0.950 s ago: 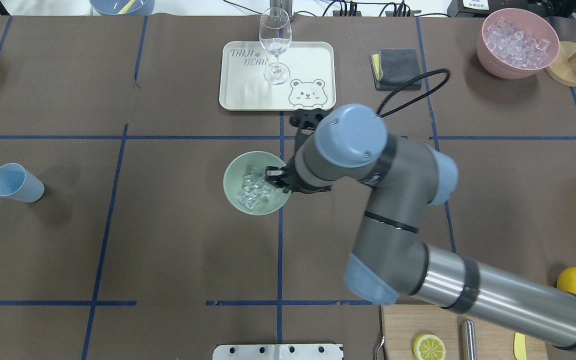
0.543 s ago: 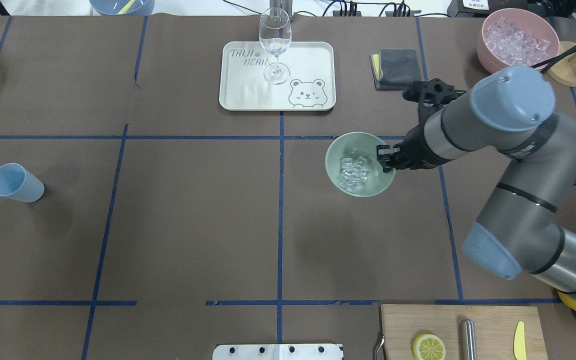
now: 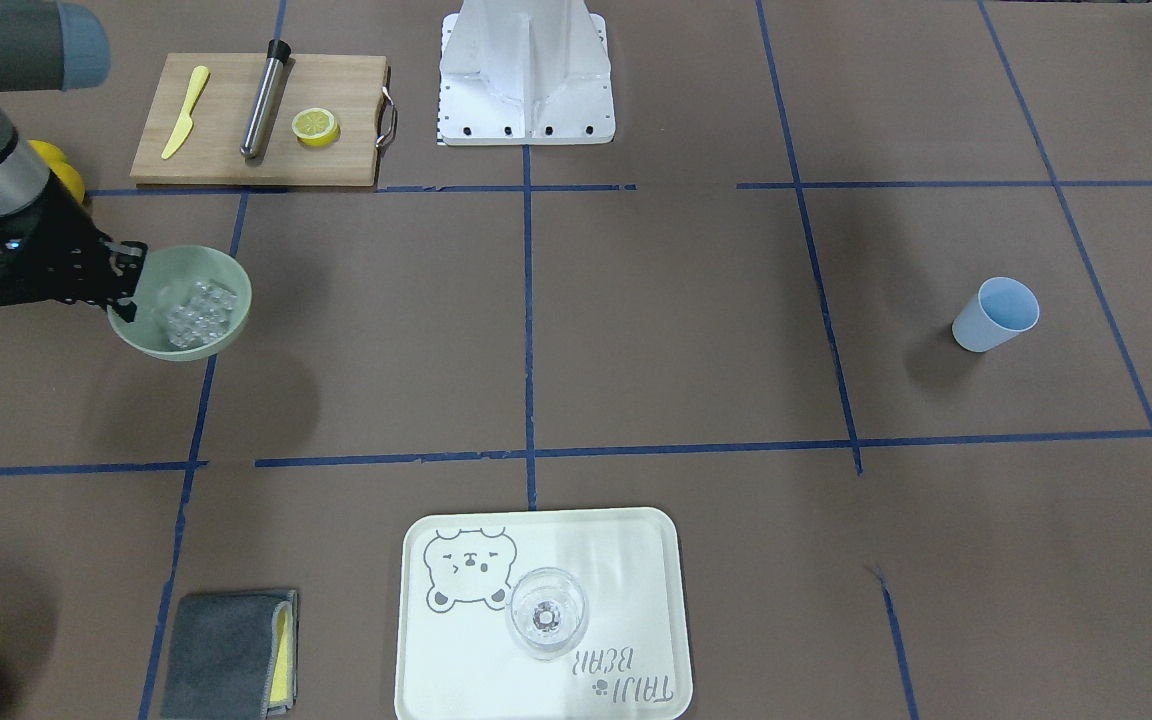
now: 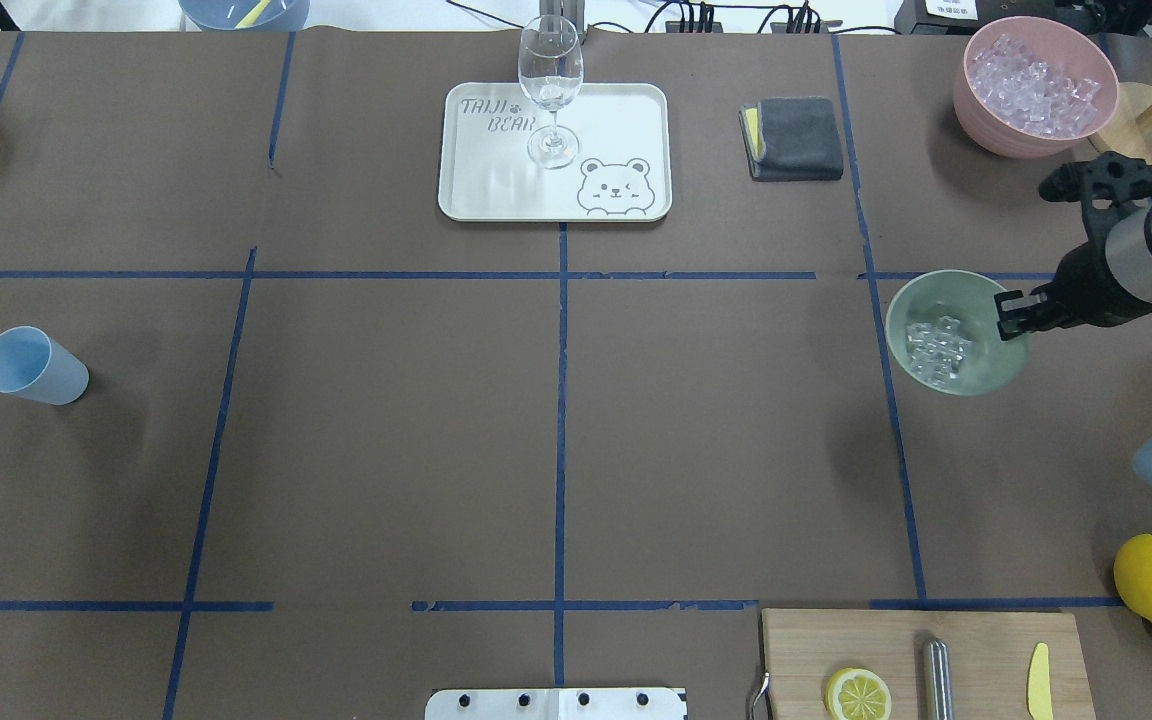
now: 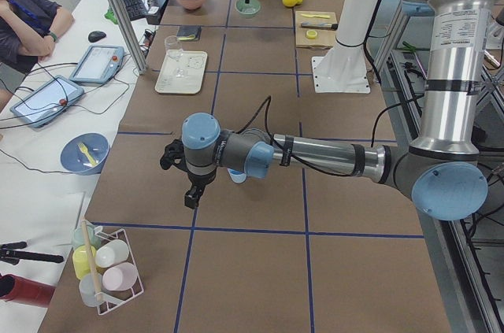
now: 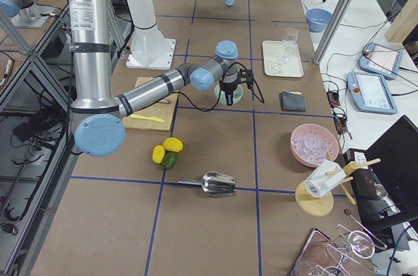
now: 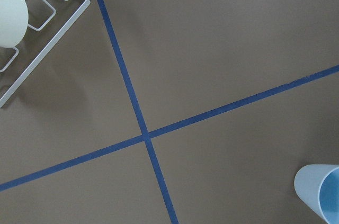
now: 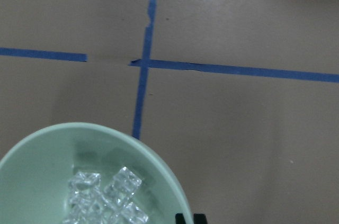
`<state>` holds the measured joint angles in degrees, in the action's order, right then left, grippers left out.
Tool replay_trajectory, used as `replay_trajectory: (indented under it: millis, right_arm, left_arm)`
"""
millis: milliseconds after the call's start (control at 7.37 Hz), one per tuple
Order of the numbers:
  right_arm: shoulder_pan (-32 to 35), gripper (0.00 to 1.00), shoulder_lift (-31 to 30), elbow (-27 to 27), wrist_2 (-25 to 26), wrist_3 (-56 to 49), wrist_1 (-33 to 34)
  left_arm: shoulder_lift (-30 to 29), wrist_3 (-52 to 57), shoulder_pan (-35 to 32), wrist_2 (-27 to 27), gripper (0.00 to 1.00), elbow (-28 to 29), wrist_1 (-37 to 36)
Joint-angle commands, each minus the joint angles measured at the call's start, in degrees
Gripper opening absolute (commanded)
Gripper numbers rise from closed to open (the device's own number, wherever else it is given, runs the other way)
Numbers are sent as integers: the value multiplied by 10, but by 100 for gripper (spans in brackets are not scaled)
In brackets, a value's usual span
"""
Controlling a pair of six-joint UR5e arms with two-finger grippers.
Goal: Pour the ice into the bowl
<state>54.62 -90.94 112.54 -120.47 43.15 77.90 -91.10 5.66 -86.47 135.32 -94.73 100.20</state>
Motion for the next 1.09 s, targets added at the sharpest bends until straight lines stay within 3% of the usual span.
replay_trajectory:
  millis: [0,950]
  right_arm:
    - [19,0,-42,-14,-21,-35,1]
    - [31,0,-45,-83,-24,-64,1]
  left_arm:
    - [1,-2,0,1,100,1,1]
    - [1,-1,0,1,100,1,6]
